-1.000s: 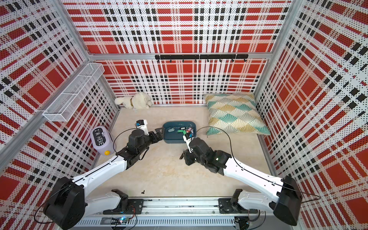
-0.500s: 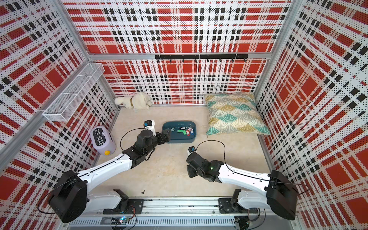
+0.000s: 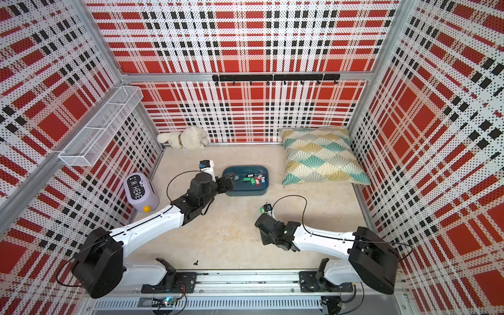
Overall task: Take the keys out of the storage box
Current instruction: Place the key at the center of the board.
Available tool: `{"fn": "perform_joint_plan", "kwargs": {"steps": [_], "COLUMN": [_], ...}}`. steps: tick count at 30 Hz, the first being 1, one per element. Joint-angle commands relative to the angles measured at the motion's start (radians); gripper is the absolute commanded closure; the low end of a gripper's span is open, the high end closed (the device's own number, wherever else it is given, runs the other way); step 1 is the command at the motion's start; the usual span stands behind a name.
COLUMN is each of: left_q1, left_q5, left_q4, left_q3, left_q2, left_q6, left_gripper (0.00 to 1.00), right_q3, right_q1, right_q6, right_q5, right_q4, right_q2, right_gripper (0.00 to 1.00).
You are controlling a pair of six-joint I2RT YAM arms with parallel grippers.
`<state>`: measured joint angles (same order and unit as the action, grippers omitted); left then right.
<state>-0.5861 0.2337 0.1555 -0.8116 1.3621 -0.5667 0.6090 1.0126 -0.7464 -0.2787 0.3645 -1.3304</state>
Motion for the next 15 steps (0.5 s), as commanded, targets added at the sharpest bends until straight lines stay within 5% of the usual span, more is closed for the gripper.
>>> {"fn": "perform_joint_plan", "kwargs": {"steps": [1,4,9,15], "left_q1": [-0.029,-0.055,-0.067,-0.079], "left_q5": [0.070,0.136,0.177,0.216], "left_q4": [-0.042,-0.099,-0.138,-0.204], "left_q3": [-0.077,-0.150,-0.242,-0.385], "left_q2": [0.053,0.122,0.231,0.406], "left_q6": [0.052,0.083,0.112,0.144], "left_gripper": [0.00,0.00,0.01,0.06], "right_q3": [0.014,0.031,0.048,0.102], "right_q1": [-0.013,-0.012,-0.013,-0.017], "right_q6": [-0.022,-0.016,-0.012,0.009], "right_q5": [-0.056,-0.061,-0.092,-0.172], "right_q4": [-0.003,-0.004,0.043,0.190], "right_q2": [-0.073,-0.108,-0.065,0.197], "right_gripper": [0.99,0.91,0.62,0.22]}}
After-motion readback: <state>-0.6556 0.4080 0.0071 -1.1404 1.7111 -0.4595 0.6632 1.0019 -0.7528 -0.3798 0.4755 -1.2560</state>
